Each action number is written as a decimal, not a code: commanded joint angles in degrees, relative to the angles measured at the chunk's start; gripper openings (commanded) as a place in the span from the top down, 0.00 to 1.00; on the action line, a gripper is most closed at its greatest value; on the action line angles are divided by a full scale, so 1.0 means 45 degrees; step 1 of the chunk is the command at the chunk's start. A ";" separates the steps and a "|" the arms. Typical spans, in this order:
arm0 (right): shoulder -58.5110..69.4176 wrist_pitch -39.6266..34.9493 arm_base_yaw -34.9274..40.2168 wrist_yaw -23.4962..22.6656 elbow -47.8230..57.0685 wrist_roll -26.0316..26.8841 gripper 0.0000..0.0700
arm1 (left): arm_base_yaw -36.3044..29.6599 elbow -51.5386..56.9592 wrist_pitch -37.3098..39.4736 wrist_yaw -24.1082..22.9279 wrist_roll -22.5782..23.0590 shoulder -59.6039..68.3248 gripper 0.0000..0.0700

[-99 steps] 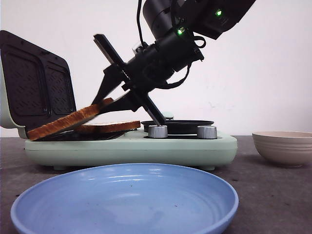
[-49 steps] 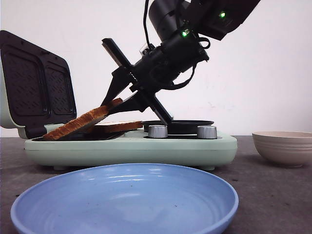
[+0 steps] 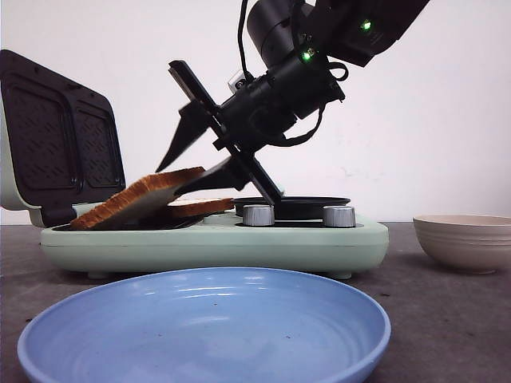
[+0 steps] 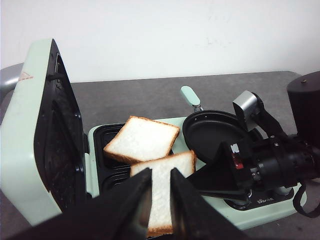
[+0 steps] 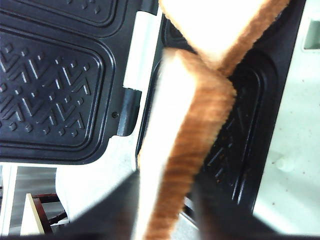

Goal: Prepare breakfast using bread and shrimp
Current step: 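Lay the bread on the sandwich maker plate and release, raise right gripper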

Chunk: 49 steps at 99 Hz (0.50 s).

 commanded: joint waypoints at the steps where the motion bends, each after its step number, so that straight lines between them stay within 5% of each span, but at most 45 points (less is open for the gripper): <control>1: 0.0534 -0.0068 0.0126 -0.0039 0.0126 -0.0359 0.58 | -0.0039 0.0073 0.0078 -0.0034 0.0165 0.0044 0.96; 11: 0.0520 -0.0073 0.0117 -0.0053 0.0126 -0.0525 0.49 | -0.0039 0.0073 0.0083 -0.0034 0.0165 0.0049 0.96; 49: -0.0350 -0.1224 -0.0374 0.0010 0.0369 -0.1870 0.49 | -0.0039 0.0073 0.0078 -0.0039 0.0267 0.0044 0.96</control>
